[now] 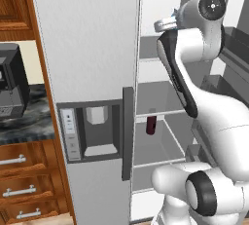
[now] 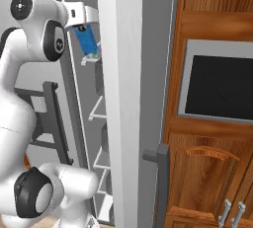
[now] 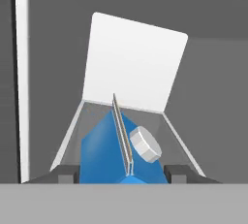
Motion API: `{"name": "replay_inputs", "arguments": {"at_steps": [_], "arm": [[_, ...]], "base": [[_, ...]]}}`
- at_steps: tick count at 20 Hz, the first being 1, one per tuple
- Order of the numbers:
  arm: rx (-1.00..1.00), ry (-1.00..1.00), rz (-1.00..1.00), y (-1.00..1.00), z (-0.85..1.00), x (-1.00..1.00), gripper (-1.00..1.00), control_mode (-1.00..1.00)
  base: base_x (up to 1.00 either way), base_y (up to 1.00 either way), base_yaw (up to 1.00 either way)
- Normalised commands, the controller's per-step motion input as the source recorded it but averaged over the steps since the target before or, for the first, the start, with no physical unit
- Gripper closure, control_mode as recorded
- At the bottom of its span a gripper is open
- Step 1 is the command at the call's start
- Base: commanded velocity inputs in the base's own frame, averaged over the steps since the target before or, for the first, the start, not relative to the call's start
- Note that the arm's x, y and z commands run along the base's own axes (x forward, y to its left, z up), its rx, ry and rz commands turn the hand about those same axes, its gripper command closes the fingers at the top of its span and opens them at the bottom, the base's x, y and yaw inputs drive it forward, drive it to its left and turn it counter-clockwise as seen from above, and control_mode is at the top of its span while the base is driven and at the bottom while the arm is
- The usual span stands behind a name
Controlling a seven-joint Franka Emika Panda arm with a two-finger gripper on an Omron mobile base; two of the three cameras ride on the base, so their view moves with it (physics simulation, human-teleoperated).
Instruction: Take out the milk from the fridge and place it on the tray on the counter. Then take the sugar cube near the tray and place it in the tray.
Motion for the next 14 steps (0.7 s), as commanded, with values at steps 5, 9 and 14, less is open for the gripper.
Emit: {"name": "replay_inputs", "arguments": {"at_steps": [5,9,14], "arm": [[0.03,0.0,-0.11,0.0,0.03,-0.74,1.0,-1.0],[0.08,0.01,-0.02,0.0,-0.09,-0.6,1.0,-1.0],[0.04,0.07,0.0,0.0,-0.24,-0.29,1.0,-1.0]], "base": [[0.0,0.0,0.0],[0.0,0.0,0.0],[0.0,0.0,0.0]]}}
